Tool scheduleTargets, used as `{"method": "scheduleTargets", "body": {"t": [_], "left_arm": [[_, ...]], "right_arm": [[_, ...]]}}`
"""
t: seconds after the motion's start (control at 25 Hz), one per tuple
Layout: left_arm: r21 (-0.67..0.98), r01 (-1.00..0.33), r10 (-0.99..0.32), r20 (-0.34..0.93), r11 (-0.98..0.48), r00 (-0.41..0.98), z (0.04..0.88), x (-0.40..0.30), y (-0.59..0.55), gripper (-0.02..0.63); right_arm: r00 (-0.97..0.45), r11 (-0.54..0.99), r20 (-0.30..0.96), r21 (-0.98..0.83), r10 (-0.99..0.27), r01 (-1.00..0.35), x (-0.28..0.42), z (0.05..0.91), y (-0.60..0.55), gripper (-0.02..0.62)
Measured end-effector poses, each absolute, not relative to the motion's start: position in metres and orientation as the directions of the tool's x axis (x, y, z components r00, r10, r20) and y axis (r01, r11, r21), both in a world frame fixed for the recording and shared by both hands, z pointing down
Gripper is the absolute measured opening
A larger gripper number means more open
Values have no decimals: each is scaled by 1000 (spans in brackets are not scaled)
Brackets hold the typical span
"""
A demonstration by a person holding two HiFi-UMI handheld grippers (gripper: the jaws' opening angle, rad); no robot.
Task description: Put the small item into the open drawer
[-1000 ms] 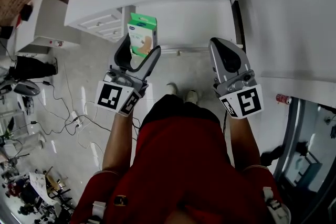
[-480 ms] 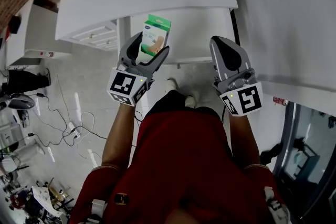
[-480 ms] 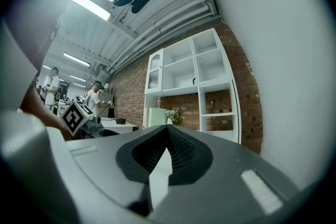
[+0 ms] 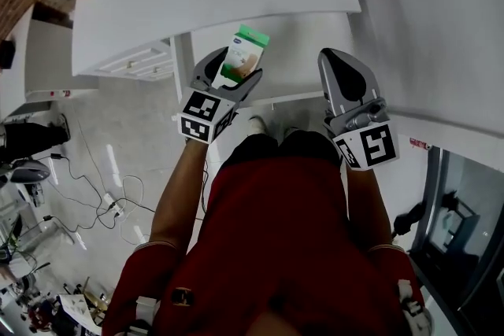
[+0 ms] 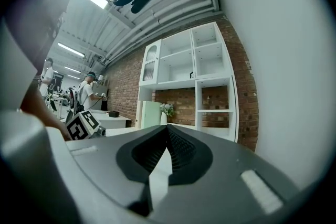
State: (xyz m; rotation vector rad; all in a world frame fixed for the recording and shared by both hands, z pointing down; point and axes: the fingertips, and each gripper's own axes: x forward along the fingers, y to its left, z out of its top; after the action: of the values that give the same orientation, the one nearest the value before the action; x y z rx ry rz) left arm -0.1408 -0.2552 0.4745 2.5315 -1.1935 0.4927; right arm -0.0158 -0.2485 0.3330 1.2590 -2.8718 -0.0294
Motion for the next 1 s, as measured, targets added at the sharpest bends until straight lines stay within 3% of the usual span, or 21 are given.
{"method": "scheduleTargets", "body": {"t": [0.48, 1.0], "left_arm": [[145, -774, -552, 621, -616, 557, 551, -134, -291, 359], [186, -784, -429, 751, -593, 503, 636, -132, -332, 359]], "right_arm": [[-686, 686, 34, 0, -727, -727, 1, 345, -292, 12], [-665, 666, 93, -25, -741, -746, 13, 368, -320, 12]]}}
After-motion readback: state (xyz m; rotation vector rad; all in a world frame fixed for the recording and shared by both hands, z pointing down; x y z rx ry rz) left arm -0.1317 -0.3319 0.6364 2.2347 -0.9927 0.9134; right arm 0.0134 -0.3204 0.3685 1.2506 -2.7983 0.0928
